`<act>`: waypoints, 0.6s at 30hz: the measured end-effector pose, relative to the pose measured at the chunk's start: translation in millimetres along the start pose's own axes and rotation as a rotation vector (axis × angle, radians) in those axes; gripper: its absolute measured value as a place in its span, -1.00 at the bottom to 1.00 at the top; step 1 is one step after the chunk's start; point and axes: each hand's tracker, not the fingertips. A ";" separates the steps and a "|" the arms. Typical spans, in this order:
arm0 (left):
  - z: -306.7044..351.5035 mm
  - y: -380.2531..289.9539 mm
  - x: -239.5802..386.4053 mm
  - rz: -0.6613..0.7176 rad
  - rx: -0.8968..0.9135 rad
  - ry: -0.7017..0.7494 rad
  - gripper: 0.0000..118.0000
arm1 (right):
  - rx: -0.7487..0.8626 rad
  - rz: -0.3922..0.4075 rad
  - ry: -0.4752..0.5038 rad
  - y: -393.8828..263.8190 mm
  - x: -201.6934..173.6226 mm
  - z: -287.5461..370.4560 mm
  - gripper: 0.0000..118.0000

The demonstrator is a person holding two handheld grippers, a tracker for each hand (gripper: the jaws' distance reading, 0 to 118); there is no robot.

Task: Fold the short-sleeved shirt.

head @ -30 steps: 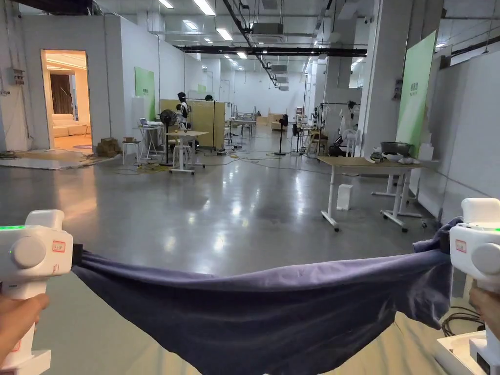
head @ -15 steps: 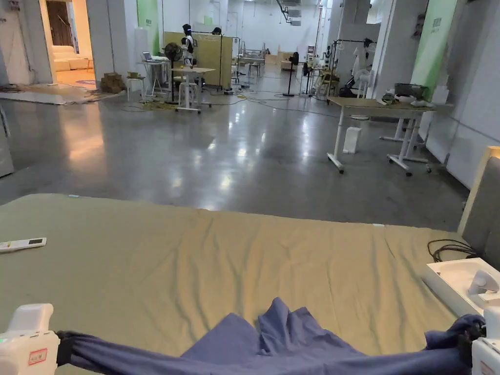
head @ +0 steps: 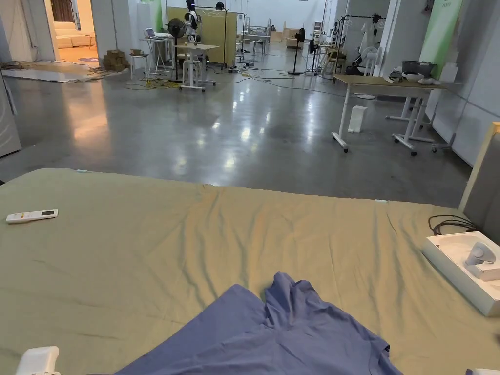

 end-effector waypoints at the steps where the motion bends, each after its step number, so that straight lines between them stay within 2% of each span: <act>1: 4.4 2.2 0.0 -0.008 0.013 0.005 -0.56 | 0.018 -0.009 0.004 3.3 0.7 4.9 -0.62; 2: 9.8 5.6 0.8 -0.013 0.038 0.015 -0.18 | 0.041 -0.029 0.027 8.3 0.6 9.3 -0.61; 3: 20.6 6.9 5.3 -0.013 0.068 0.017 0.00 | 0.066 -0.046 0.037 14.0 -0.5 14.4 -0.53; 4: 27.9 10.4 7.2 -0.009 0.107 0.005 0.09 | 0.090 -0.053 0.039 19.8 -2.5 19.1 -0.35; 5: 35.5 14.7 11.7 -0.010 0.136 -0.020 0.18 | 0.113 -0.050 0.039 27.1 -5.7 24.3 -0.05; 6: 45.6 20.6 17.9 -0.020 0.173 -0.014 0.19 | 0.151 -0.049 0.050 37.1 -8.0 32.1 0.09; 11: 87.5 44.9 56.2 -0.076 0.333 -0.070 0.19 | 0.291 -0.035 0.060 73.7 -27.3 61.8 0.44; 18: 131.4 63.9 129.1 -0.124 0.496 -0.161 0.19 | 0.438 -0.110 0.153 107.6 -57.0 103.8 0.41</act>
